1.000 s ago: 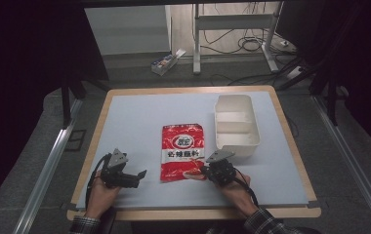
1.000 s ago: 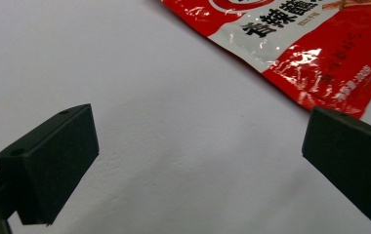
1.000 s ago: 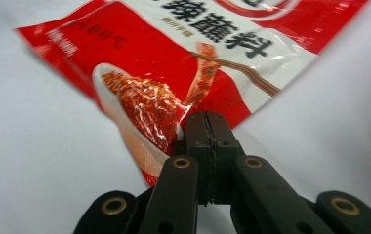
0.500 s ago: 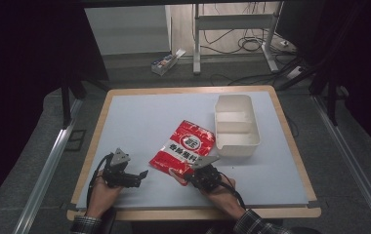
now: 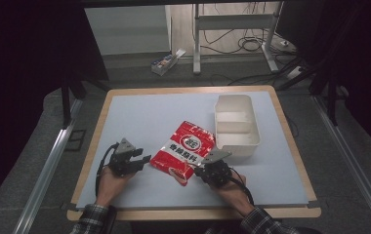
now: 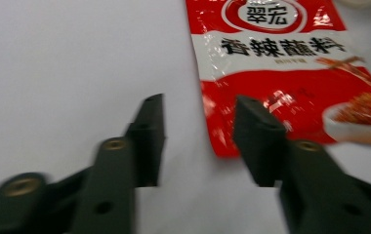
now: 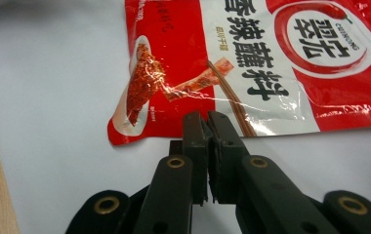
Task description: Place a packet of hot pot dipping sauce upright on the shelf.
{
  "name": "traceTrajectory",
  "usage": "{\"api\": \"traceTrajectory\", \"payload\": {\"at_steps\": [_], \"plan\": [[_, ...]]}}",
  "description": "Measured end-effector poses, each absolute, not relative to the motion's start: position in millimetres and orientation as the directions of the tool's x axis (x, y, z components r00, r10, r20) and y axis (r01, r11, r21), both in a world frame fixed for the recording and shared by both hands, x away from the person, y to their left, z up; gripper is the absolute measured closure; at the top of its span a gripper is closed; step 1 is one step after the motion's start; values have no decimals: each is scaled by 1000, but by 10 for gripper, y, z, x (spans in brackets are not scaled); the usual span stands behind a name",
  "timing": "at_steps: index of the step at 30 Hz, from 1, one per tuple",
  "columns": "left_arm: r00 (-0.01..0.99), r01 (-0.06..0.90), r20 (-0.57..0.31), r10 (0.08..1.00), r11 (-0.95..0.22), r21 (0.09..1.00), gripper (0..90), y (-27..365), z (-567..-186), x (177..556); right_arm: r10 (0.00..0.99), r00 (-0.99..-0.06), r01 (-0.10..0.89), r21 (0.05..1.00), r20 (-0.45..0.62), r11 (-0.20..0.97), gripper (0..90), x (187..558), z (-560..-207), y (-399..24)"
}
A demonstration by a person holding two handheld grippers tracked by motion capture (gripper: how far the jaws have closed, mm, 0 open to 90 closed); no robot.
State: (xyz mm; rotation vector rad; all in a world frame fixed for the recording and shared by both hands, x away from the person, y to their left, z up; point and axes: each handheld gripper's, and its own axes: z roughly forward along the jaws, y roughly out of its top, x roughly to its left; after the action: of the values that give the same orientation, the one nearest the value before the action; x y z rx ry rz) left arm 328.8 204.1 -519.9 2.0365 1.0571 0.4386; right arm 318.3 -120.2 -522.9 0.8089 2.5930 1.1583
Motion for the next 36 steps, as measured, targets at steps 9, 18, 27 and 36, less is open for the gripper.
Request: {"api": "traceTrajectory", "payload": {"at_steps": [9, 18, 27, 36], "plan": [[644, 593, -91, 759, -422, 686, 867, 1738, -5380, 3790, 536, -843, 400, 723, 49, 563, 894, 3171, -5355, -1042], [660, 602, -97, 745, -446, 662, 900, 1770, -5371, 3634, 502, -863, 383, 723, 58, 575, 898, 3056, -5371, -909], [667, 602, -109, 737, -447, 661, 900, 1786, -5361, 3546, 508, -858, 401, 724, 81, 561, 899, 3037, -5377, -882], [653, 595, -93, 752, -434, 676, 829, 1942, -5326, 3531, 491, -866, 396, 733, 98, 553, 899, 3020, -5376, -729]]}}
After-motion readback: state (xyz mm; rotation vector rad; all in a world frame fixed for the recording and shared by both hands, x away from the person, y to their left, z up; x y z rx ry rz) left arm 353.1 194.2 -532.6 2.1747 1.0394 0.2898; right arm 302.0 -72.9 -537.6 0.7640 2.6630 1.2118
